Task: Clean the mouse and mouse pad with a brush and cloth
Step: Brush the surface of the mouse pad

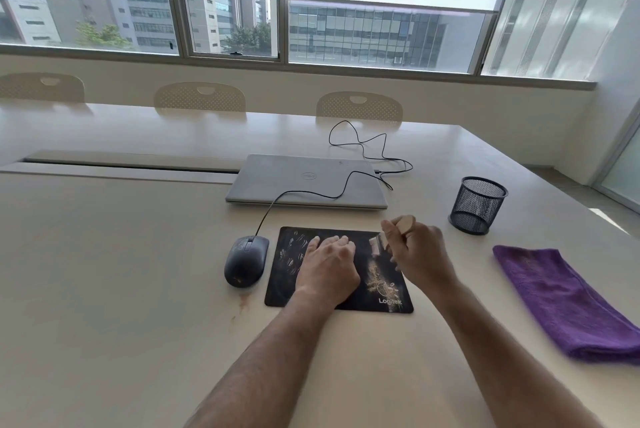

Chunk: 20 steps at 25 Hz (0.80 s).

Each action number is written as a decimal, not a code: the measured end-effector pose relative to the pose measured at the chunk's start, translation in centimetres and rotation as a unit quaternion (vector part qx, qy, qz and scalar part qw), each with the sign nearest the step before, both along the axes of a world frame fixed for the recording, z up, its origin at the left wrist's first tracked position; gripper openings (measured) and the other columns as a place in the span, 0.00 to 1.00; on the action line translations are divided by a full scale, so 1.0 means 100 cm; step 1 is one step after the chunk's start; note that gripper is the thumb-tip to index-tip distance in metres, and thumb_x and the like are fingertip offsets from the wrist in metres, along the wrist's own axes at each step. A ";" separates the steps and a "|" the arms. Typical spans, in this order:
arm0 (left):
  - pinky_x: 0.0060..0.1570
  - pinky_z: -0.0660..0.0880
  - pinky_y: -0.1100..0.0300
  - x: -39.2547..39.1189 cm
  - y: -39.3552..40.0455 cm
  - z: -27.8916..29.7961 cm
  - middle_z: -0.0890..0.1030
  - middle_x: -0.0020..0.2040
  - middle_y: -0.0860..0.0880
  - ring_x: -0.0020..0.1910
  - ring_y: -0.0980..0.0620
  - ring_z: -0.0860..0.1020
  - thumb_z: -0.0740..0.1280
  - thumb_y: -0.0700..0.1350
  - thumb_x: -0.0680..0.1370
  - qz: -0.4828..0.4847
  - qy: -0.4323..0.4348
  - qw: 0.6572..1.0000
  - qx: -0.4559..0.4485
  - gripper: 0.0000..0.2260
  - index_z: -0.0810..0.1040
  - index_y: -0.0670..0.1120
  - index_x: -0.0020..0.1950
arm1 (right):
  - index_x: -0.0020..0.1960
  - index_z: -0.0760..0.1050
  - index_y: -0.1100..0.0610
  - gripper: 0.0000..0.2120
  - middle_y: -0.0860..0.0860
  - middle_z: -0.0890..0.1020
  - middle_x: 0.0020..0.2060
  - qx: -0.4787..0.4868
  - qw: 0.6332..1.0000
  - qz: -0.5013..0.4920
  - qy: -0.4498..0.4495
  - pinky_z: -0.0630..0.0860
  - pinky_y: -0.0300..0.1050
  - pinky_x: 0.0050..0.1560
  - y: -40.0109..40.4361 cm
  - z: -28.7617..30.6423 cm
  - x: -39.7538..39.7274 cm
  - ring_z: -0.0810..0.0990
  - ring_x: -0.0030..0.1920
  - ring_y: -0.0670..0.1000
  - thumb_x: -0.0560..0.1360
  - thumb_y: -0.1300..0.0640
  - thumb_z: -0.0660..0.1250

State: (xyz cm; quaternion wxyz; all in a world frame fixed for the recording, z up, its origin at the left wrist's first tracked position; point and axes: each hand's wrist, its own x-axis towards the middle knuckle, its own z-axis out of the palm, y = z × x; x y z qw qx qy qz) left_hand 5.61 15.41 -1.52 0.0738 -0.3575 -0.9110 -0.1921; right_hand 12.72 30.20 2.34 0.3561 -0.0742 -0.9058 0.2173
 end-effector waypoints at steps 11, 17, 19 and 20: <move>0.76 0.55 0.48 0.000 0.000 -0.001 0.77 0.65 0.48 0.70 0.50 0.70 0.55 0.40 0.79 -0.002 0.002 1.000 -0.001 0.14 0.77 0.45 0.59 | 0.31 0.77 0.60 0.25 0.52 0.80 0.22 -0.007 0.999 0.001 -0.042 0.77 0.50 0.31 -0.002 0.003 -0.002 0.80 0.25 0.52 0.81 0.48 0.61; 0.76 0.54 0.48 0.000 0.000 0.001 0.77 0.66 0.47 0.70 0.50 0.70 0.55 0.39 0.78 -0.001 -0.002 1.000 -0.001 0.16 0.77 0.45 0.61 | 0.36 0.80 0.58 0.21 0.47 0.79 0.22 -0.043 0.998 -0.004 0.050 0.79 0.50 0.28 -0.002 0.005 -0.001 0.80 0.23 0.47 0.81 0.46 0.63; 0.76 0.55 0.48 0.000 0.000 0.000 0.77 0.66 0.48 0.70 0.50 0.70 0.55 0.40 0.78 -0.002 -0.003 1.000 -0.002 0.16 0.77 0.45 0.61 | 0.37 0.80 0.58 0.20 0.47 0.79 0.22 -0.042 0.999 0.024 -0.001 0.80 0.51 0.27 -0.004 0.001 -0.002 0.79 0.21 0.46 0.80 0.46 0.63; 0.76 0.55 0.48 0.000 0.000 0.000 0.77 0.66 0.48 0.70 0.50 0.70 0.55 0.40 0.78 -0.003 -0.003 1.000 -0.003 0.16 0.77 0.45 0.60 | 0.35 0.79 0.59 0.22 0.48 0.78 0.21 -0.029 0.999 0.026 -0.023 0.79 0.51 0.27 -0.006 0.001 -0.002 0.78 0.21 0.46 0.80 0.45 0.63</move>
